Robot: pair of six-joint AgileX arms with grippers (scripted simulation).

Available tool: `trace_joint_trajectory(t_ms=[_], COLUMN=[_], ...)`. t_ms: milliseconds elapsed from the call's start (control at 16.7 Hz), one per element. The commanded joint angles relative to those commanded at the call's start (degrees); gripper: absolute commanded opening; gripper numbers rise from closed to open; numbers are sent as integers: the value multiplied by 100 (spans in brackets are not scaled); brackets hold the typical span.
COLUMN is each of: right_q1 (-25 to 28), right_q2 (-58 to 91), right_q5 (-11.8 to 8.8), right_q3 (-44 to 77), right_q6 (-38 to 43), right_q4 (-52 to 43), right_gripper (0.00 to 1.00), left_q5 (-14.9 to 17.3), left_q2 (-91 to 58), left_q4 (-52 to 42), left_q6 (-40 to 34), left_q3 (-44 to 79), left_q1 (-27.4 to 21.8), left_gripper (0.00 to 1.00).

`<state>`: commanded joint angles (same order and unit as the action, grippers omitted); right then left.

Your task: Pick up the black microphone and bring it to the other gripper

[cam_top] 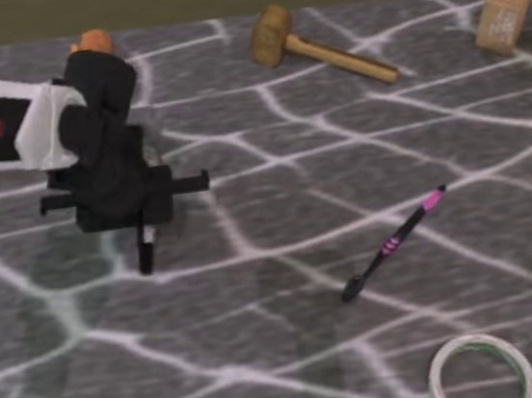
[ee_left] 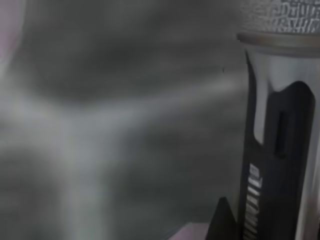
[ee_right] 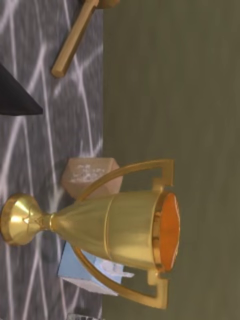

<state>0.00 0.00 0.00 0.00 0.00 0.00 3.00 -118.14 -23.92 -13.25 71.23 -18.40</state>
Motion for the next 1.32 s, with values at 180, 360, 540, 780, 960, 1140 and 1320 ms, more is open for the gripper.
trace_joint_trajectory(t_ms=[180,360,540,780,960,1140,1320], right_q1=[0,0,0,0,0,0,0], right_q2=[0,0,0,0,0,0,0], right_q5=[0,0,0,0,0,0,0], right_q3=[0,0,0,0,0,0,0], right_q6=[0,0,0,0,0,0,0], right_q4=[0,0,0,0,0,0,0], right_gripper=[100,100,100,100,100,100,100], left_q5=[468,1017,1587,2258,2606,2744,2744], left_q2=[232,531,877,1393,1740,1886,1886], left_q4=[1216,2661,4246,6126,6978,7277,7277], left_q6=[225,495,782,1142,1344,1429,1429], left_q3=[-322,-752,-1214,-1752,-2029,-2130,-2130], left_q1=[48,102,154,221,264,281,281], left_gripper=[0,0,0,0,0,0,0])
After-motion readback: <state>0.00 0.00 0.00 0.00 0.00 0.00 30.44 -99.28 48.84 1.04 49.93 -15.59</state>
